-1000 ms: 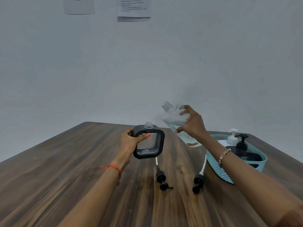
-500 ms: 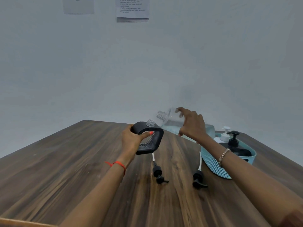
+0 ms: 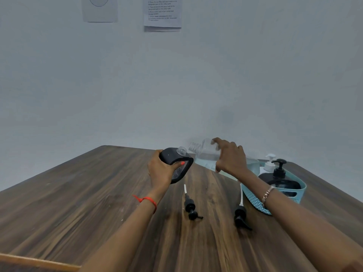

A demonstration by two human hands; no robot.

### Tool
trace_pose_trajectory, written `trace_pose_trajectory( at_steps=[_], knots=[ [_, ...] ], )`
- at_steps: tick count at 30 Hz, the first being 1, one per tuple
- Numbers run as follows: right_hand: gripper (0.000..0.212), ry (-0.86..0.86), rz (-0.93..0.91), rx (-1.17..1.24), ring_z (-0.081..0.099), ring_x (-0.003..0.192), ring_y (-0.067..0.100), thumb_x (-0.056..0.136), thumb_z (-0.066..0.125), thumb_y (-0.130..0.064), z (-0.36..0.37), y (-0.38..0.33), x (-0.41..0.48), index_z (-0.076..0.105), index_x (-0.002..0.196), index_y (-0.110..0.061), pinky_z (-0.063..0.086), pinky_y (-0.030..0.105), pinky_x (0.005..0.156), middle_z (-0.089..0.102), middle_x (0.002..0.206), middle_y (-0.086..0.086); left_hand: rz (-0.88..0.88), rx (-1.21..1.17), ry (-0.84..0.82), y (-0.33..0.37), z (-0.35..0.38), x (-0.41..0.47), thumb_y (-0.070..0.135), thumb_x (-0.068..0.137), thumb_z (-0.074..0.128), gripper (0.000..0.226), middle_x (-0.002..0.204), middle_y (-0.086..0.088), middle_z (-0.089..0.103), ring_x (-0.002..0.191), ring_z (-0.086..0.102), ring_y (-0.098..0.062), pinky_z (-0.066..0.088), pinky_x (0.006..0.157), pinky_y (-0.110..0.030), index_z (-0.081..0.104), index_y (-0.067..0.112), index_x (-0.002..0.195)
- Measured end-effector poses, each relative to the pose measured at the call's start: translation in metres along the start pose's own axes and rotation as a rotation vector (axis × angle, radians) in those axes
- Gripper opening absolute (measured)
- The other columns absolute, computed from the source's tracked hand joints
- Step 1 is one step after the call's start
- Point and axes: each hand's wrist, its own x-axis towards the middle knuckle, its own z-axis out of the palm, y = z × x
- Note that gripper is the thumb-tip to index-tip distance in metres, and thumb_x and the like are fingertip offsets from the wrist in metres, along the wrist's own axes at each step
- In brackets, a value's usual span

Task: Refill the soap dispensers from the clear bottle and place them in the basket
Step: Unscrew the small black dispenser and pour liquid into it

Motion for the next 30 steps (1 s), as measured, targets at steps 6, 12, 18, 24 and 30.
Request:
trace_pose_trajectory(
  at_steps=[6,12,18,24,30],
  knots=[
    [0.076,0.008,-0.008,-0.018,0.053,0.099,0.025,0.058,0.075,-0.004,0.003,-0.001,0.0,0.045,0.125,-0.023,0.035,0.032,0.085,0.062,0.11,0.003,0.02,0.015,0.001,-0.002,0.003,-0.005,0.021,0.058,0.088,0.057,0.095,-0.002,0.064,0.088,0.06,-0.017,0.052,0.078,-0.033,0.059,0.008,0.105],
    [0.073,0.026,-0.03,-0.059,0.052,0.098,0.024,0.059,0.071,-0.002,0.003,-0.002,0.001,0.046,0.125,-0.023,0.034,0.032,0.083,0.062,0.109,0.003,-0.003,0.008,-0.007,-0.006,0.006,-0.006,0.022,0.058,0.088,0.058,0.102,-0.006,0.066,0.094,0.062,-0.021,0.054,0.083,-0.041,0.059,0.01,0.107],
    [0.072,0.022,-0.055,-0.103,0.052,0.101,0.024,0.062,0.069,-0.002,0.001,-0.003,0.001,0.045,0.127,-0.022,0.033,0.032,0.084,0.061,0.112,0.003,0.0,0.001,-0.014,-0.005,0.008,-0.01,0.019,0.058,0.088,0.058,0.094,0.001,0.061,0.088,0.058,-0.015,0.051,0.078,-0.03,0.059,0.008,0.106],
    [0.07,0.015,-0.078,-0.151,0.049,0.103,0.024,0.064,0.064,0.0,-0.001,-0.004,-0.002,0.044,0.127,-0.023,0.032,0.033,0.084,0.06,0.113,0.003,-0.004,0.025,-0.012,-0.009,0.01,-0.012,0.023,0.057,0.089,0.056,0.089,0.003,0.061,0.085,0.06,-0.017,0.052,0.077,-0.033,0.06,0.01,0.102],
    [0.068,0.021,-0.082,-0.168,0.049,0.104,0.024,0.065,0.063,0.0,-0.001,-0.002,-0.004,0.044,0.127,-0.023,0.031,0.033,0.083,0.06,0.113,0.003,-0.015,0.023,-0.019,-0.009,0.013,-0.015,0.021,0.057,0.088,0.056,0.094,-0.004,0.065,0.084,0.059,-0.016,0.047,0.071,-0.025,0.06,0.006,0.104]
  ],
)
